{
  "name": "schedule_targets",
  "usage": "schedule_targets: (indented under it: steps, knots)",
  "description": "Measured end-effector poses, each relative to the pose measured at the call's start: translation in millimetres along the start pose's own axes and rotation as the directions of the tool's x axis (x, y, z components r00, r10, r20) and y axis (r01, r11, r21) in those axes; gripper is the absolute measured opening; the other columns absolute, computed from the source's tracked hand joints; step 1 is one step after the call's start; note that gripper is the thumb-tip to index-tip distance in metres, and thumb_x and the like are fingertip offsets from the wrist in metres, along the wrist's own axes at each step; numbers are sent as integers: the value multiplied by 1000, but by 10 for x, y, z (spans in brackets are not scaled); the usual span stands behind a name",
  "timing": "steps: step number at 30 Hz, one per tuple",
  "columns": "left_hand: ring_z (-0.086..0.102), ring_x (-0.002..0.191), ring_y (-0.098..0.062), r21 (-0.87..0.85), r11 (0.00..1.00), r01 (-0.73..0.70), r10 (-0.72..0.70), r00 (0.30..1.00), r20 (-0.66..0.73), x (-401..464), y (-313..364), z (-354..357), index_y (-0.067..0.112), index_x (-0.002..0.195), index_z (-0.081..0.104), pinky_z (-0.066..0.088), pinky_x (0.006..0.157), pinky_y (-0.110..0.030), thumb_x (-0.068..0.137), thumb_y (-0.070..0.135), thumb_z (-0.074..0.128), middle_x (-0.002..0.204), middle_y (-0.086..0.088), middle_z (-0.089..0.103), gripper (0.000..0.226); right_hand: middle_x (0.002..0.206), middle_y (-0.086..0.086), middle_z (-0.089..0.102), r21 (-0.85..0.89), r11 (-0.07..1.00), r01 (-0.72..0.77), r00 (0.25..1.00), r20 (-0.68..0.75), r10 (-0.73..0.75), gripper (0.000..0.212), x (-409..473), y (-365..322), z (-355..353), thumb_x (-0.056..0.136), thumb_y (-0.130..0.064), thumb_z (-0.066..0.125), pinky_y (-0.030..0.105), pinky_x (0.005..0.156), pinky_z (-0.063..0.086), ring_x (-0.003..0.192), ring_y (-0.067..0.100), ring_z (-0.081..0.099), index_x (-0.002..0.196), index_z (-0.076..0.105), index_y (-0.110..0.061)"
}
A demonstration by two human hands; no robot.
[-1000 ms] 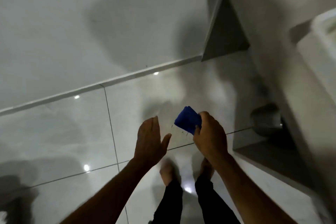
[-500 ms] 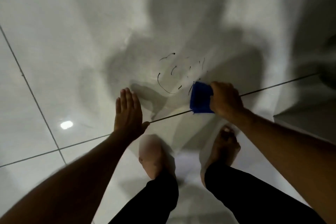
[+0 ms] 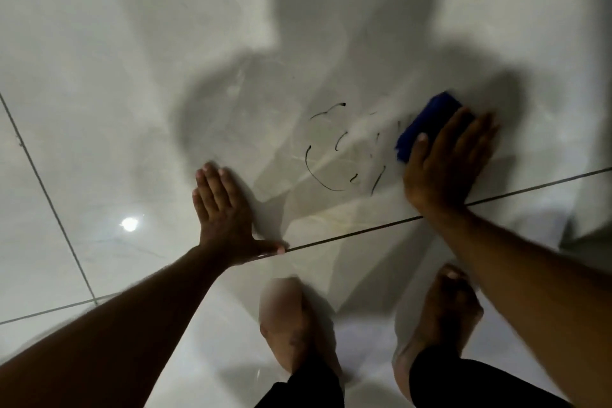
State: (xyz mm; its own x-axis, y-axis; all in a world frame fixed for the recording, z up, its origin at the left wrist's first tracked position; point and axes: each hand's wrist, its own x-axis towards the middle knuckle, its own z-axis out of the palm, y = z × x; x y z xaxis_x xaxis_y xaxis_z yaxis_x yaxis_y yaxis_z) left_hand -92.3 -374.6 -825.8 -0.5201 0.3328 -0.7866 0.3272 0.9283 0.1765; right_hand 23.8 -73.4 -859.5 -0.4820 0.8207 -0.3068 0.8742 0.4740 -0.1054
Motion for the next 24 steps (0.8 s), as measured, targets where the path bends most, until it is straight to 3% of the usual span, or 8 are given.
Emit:
schedule_targets:
  steps: [3,5,9,10,13,15,20,24]
  knots:
    - [-52,128,-43,17,1000,2,-2,1000,8,5,-17,-6,-5,139,-38,-27,109,-50,33,99,59,140,-25,-51,177,159,32,15,-30,998,56,998,-36,-57,67,-889,-214,258,101,-45,28,62,119,15,147,51,11,155,15,-7]
    - [-49,131,-43,21,1000,10,-10,1000,21,-6,-5,-27,-3,139,-38,-23,112,-53,33,99,59,142,-27,-50,176,160,28,14,-39,880,473,871,175,-460,69,-1429,-196,338,98,-48,34,63,117,21,147,50,13,155,14,-13]
    - [-46,134,-44,21,1000,5,-6,1000,24,-39,47,-70,-3,139,-38,-19,115,-55,33,100,58,144,-28,-49,177,163,18,17,28,-31,999,-40,394,-918,74,-506,170,166,92,-51,46,52,120,16,151,38,13,154,23,-18]
    - [-46,134,-44,18,1000,2,-3,1000,22,-45,61,-78,-4,139,-38,-20,114,-55,33,100,59,143,-27,-50,177,161,20,24,-29,56,998,63,352,-934,75,-243,312,86,91,-49,53,51,120,17,149,39,19,153,28,-17]
    - [-51,129,-42,25,1000,0,0,1000,30,-54,56,-74,-5,139,-37,-21,113,-55,35,98,60,138,-24,-54,176,156,32,25,-186,851,491,868,32,-495,74,-164,698,-9,96,-44,49,58,119,19,144,49,23,154,20,-7]
    - [-53,128,-41,36,999,-8,8,1000,15,-35,34,-45,-5,140,-35,-21,112,-55,35,100,57,138,-23,-53,175,157,36,17,-101,992,71,997,-10,-73,71,-784,579,100,99,-43,37,62,118,18,145,53,17,154,15,-3]
    - [-35,143,-41,123,990,-68,74,996,-44,-67,-160,-57,-2,148,-25,-11,119,-54,29,104,48,155,-26,-34,175,159,30,16,18,842,539,821,213,-530,76,-1835,-297,549,94,-51,42,63,117,12,147,51,7,154,21,-10]
    - [-16,151,-38,227,972,-68,88,993,-77,-147,-361,-203,-5,152,-8,-3,122,-55,26,94,65,163,-24,-13,176,164,22,8,-10,107,994,106,261,-959,79,-945,-916,498,94,-55,38,53,121,4,151,41,1,156,9,-15]
